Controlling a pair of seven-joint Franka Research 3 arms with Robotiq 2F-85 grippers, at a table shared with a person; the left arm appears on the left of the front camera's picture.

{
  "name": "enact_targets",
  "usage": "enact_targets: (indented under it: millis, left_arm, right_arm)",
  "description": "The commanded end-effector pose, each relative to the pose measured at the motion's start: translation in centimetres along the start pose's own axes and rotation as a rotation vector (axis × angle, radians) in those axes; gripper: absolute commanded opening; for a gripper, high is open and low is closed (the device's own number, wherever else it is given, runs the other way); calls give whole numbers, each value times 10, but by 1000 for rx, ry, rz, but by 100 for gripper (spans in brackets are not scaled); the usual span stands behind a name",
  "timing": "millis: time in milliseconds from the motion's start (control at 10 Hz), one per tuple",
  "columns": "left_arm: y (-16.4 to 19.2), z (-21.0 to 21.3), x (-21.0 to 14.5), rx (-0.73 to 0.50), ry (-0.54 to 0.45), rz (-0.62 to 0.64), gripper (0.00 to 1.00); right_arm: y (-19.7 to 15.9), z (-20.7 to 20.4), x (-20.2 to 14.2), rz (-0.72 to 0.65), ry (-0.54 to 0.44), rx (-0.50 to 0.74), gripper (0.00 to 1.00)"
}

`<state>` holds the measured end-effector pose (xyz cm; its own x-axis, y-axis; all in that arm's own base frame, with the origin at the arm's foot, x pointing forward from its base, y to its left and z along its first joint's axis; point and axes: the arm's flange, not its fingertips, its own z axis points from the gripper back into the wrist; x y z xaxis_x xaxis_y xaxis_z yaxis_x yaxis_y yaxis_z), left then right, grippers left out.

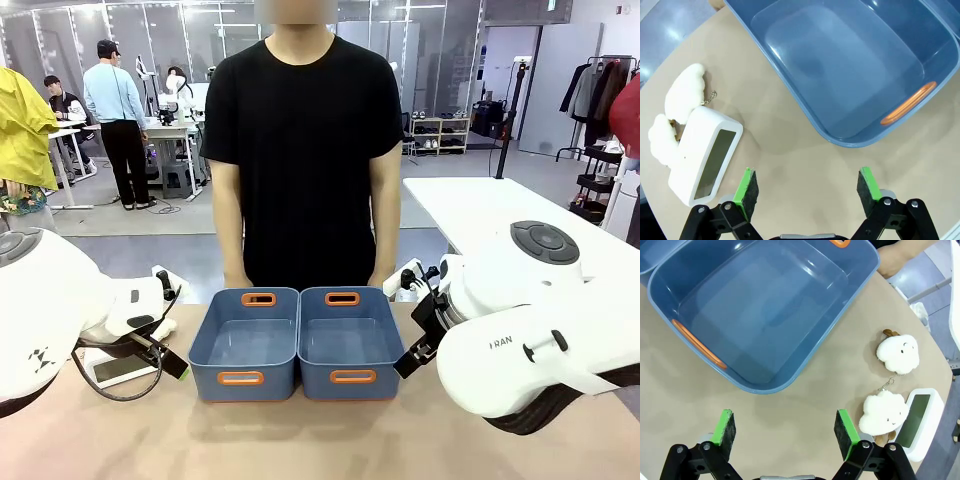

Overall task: Sort the digital clocks into the basket.
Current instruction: Pick up the Digital clock from the table and place it into the empty Plastic storage basket.

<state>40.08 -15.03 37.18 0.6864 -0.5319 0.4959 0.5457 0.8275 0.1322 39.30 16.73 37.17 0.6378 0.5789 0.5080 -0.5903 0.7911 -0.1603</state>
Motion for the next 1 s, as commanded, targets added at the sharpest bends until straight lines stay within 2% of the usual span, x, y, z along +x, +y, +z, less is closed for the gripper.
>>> enact_targets:
  millis: [0,200,300,400,500,600,700,900]
  left_arm:
    - [0,0,0,0,0,1,100]
    - [0,0,0,0,0,0,100]
    - [11,13,6,-19,19,7,100]
    - [23,24,14,-64,59,48,100]
    - [40,32,19,-138,104,91,100]
    - [55,41,23,-257,122,136,100]
    - [73,49,20,-388,127,180,100]
    - [103,62,11,-652,14,313,100]
  right_arm:
    - [0,0,0,-2,0,0,100]
    - [0,0,0,0,0,0,100]
    - [-6,18,5,-35,16,129,100]
    - [-19,30,10,-65,65,126,100]
    - [-33,37,16,-105,66,195,100]
    - [-51,48,20,-150,50,210,100]
    - [-69,57,17,-215,17,320,100]
    - [-100,68,0,-377,-72,550,100]
